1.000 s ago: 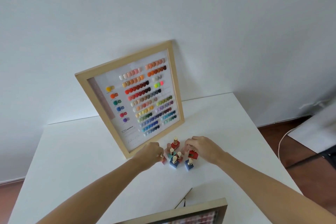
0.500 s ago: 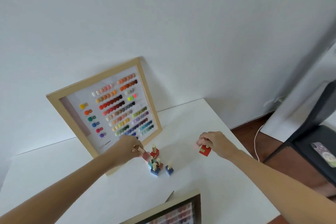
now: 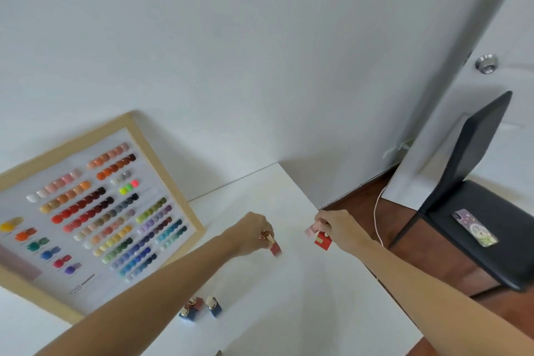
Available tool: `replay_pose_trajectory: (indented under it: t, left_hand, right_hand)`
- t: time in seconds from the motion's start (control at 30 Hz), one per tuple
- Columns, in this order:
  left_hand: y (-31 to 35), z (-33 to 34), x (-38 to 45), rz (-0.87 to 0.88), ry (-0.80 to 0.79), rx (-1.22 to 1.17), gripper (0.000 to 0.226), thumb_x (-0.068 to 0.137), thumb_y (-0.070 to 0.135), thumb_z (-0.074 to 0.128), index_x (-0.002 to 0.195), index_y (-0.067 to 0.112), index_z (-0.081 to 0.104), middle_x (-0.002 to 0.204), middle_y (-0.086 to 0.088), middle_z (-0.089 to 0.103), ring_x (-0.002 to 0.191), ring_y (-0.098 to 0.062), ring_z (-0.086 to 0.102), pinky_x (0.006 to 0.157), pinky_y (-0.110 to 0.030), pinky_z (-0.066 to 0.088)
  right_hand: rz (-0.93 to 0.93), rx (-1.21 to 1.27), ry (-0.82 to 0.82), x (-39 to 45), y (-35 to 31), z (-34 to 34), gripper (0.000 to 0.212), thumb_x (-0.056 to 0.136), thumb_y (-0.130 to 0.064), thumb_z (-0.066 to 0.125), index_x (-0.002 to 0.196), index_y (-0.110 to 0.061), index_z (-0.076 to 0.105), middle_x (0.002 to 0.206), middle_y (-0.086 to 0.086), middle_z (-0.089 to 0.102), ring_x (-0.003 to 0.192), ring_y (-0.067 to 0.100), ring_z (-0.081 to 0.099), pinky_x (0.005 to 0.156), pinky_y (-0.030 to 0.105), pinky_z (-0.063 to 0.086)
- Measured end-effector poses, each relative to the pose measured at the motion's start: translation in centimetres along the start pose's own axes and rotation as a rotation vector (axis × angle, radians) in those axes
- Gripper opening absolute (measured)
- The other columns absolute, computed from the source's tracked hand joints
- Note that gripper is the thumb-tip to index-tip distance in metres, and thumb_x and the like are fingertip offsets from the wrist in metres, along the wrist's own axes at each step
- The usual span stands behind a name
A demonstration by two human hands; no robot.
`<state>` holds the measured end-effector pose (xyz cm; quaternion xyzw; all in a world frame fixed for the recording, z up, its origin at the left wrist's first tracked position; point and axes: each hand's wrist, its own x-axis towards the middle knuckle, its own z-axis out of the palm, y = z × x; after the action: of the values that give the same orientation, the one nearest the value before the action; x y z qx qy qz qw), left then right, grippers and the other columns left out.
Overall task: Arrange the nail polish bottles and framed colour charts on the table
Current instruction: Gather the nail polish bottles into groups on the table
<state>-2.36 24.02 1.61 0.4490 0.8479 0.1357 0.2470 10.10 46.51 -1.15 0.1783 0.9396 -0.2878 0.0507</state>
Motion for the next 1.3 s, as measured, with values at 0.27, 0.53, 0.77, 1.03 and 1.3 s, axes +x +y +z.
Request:
replay_pose_trajectory:
  t: [0.27,0.53,0.77,1.03,1.3]
  left_hand:
    - [3.3,3.1,8.3,-0.02,-0.093,0.016,0.022,0.086,0.019,0.061,0.1,0.006,0.072,0.1,-0.013,0.066,0.096,-0.024,0.06,0.081,-0.034,0.051]
    - [3.9,4.7,11.7,-0.075,-0.119,0.032,0.021,0.086,0.016,0.059,0.095,0.002,0.07,0.098,-0.017,0.065,0.095,-0.03,0.06,0.083,-0.044,0.052]
    - [4.1,5.2,12.5,-0.07,-0.087,0.037,0.02,0.084,0.013,0.062,0.101,0.005,0.07,0.108,-0.014,0.06,0.099,-0.029,0.059,0.086,-0.041,0.051]
    - [3.8,5.6,11.7,-0.065,-0.074,-0.011,0.038,0.079,0.015,0.072,0.116,0.019,0.065,0.121,-0.009,0.052,0.107,-0.031,0.057,0.094,-0.042,0.048]
    - [2.5,2.8,7.6,-0.082,0.001,-0.062,0.063,0.079,0.02,0.075,0.136,0.022,0.047,0.134,-0.004,0.043,0.11,-0.029,0.058,0.095,-0.041,0.049]
  right_hand:
    - [0.004,0.017,-0.077,3.8,2.3,0.9,0.014,0.095,-0.014,0.045,0.096,-0.011,0.059,0.08,-0.018,0.071,0.074,0.019,0.066,0.071,0.034,0.057]
    - [-0.014,-0.056,-0.087,5.0,3.4,1.9,0.023,0.095,-0.02,0.045,0.106,-0.009,0.062,0.099,0.012,0.068,0.087,0.028,0.066,0.08,0.042,0.055]
    - [-0.07,0.024,-0.078,4.5,3.9,2.4,0.02,0.093,-0.014,0.045,0.105,-0.013,0.062,0.097,0.008,0.068,0.087,0.027,0.064,0.078,0.042,0.053]
    - [-0.087,0.077,-0.04,3.8,4.2,2.7,0.041,0.088,0.0,0.052,0.123,-0.022,0.05,0.1,0.004,0.065,0.085,0.019,0.062,0.08,0.036,0.055]
    - [-0.143,-0.075,0.125,2.1,3.2,2.6,0.05,0.09,-0.013,0.059,0.135,-0.024,0.041,0.131,0.002,0.044,0.091,0.022,0.067,0.08,0.038,0.058]
